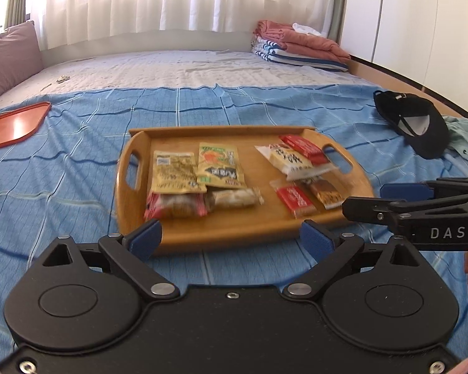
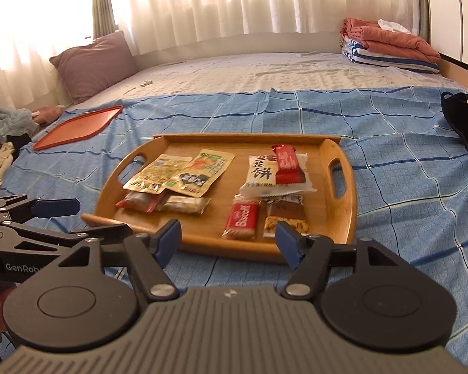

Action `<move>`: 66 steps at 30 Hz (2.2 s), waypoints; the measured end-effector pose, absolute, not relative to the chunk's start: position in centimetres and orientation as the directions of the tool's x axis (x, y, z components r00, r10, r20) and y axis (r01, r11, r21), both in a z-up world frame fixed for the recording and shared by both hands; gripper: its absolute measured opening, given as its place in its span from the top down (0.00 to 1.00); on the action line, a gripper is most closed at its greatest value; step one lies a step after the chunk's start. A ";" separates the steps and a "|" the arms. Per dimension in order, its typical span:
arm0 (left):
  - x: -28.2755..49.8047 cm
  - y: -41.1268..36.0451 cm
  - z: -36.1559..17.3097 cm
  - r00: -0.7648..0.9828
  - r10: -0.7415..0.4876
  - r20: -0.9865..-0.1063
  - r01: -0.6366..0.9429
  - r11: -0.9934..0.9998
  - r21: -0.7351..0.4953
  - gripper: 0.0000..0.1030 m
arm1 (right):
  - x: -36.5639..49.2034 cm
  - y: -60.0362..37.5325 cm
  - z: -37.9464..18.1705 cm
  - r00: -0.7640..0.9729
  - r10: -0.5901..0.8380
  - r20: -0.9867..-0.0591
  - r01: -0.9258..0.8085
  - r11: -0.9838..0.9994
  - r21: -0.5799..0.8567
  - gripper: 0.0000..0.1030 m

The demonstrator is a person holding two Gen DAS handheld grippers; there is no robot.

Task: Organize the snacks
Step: 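Release both snacks onto the tray and withdraw both tools, then grasp the jelly cup with the right tool while the left tool grasps the peanut bag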

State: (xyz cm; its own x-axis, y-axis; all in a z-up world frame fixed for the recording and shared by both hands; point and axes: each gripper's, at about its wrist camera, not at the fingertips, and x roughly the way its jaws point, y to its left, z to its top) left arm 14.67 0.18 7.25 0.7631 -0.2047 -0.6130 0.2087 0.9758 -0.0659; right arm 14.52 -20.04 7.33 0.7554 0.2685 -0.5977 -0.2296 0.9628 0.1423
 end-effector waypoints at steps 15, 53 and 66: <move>7.3 2.7 5.9 0.795 -0.190 -0.576 0.235 0.972 0.004 0.06 | 8.5 -18.2 5.6 0.727 0.265 -0.633 -0.316 0.948 0.035 0.20; 10.6 6.3 0.7 0.773 -0.048 -0.632 0.026 0.999 -0.043 0.26 | 8.1 -13.9 0.9 0.729 0.230 -0.645 -0.362 0.929 -0.078 0.44; 11.2 6.0 0.1 0.763 -0.050 -0.644 0.022 0.998 -0.051 0.47 | 7.9 -14.6 0.8 0.726 0.271 -0.632 -0.358 0.934 -0.011 0.58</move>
State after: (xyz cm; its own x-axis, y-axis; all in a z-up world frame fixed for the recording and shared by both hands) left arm 11.22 6.00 0.09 0.7635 -0.0502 -0.6439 0.0223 0.9984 -0.0514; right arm 7.89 -14.64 0.79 0.7264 0.2709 -0.6316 -0.3575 0.9338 -0.0107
